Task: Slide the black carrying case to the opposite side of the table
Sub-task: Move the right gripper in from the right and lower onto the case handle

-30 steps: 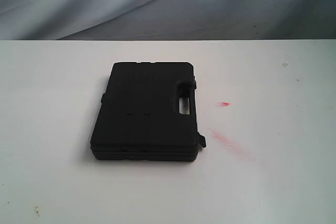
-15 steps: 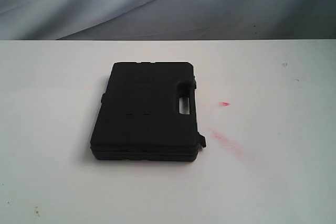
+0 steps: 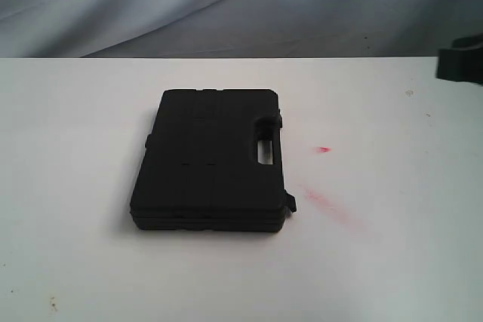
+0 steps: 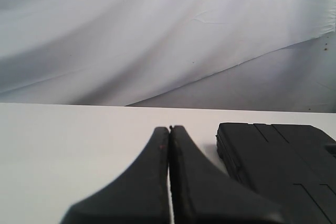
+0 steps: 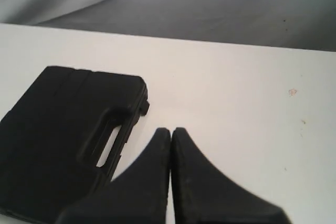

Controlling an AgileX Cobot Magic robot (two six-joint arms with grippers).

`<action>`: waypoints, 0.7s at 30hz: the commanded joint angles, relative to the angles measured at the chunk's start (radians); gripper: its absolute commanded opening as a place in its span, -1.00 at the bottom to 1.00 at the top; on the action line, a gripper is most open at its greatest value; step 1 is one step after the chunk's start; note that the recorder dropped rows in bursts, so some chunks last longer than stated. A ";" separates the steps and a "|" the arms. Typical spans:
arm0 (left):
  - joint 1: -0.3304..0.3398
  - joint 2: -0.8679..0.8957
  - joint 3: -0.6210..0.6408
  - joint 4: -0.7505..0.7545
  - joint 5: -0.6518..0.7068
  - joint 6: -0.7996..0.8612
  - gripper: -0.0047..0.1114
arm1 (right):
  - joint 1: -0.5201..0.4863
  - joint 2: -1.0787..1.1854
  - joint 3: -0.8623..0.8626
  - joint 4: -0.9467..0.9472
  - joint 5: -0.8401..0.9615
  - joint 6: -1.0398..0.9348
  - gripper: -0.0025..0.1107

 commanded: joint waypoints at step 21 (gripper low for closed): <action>0.002 -0.005 0.005 0.003 -0.001 0.001 -0.92 | 0.053 0.523 -0.360 -0.017 0.132 0.015 -0.96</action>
